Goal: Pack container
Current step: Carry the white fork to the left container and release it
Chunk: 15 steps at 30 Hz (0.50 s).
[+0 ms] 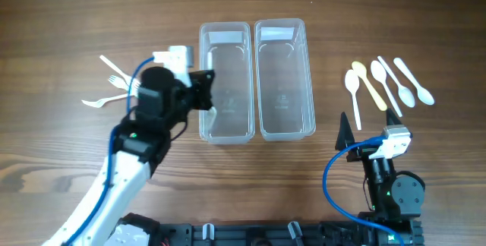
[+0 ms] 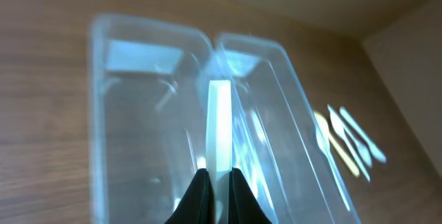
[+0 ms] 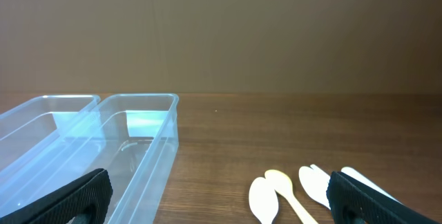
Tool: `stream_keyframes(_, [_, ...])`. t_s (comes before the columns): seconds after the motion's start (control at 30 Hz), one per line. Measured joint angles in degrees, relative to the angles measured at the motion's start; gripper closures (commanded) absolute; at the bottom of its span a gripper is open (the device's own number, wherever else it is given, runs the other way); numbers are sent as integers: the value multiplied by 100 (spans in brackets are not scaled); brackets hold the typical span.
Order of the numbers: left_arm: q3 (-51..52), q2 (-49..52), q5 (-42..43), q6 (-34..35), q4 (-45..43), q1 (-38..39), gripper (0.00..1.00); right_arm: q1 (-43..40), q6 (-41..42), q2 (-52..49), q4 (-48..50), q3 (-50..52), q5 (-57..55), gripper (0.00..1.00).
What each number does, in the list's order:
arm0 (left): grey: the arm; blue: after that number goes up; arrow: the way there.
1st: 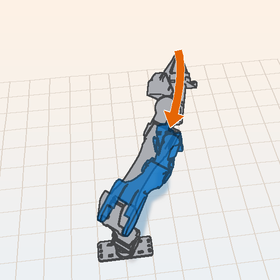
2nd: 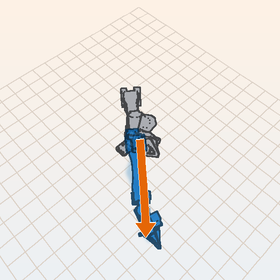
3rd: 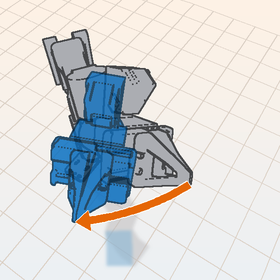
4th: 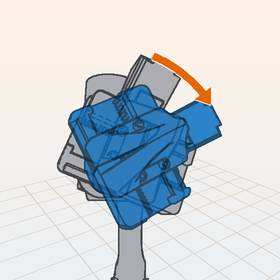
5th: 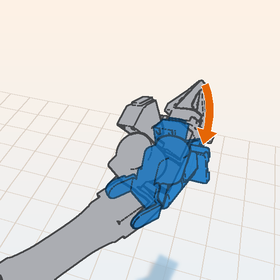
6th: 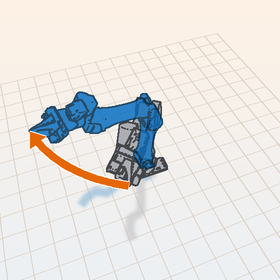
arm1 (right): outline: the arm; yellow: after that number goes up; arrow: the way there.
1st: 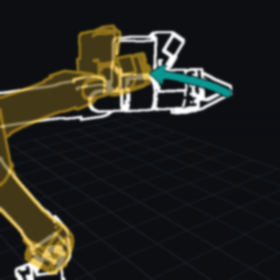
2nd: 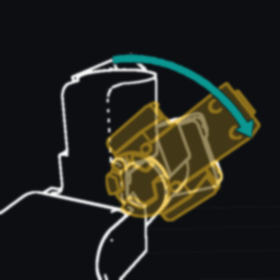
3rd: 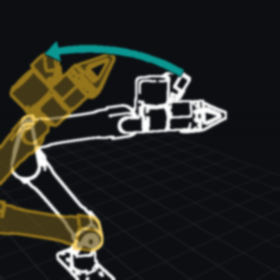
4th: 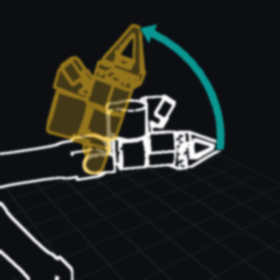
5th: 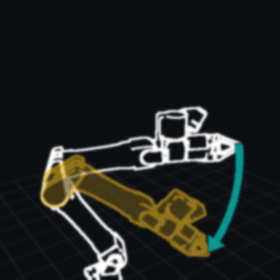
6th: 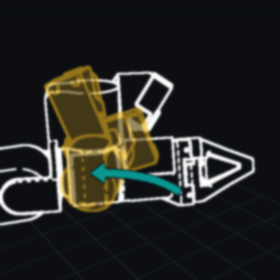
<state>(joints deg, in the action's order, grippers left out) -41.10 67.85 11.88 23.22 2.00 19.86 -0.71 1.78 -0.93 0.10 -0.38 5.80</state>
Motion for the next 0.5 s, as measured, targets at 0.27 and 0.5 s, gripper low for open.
stream_keyframes(0.27, [0,975,-289,31,-935,334,96,0,0,0,0,0,0,0])
stream_keyframes(0.5, [0,1392,-433,-13,-1602,334,47,0,0,-2,0,0,0,0])
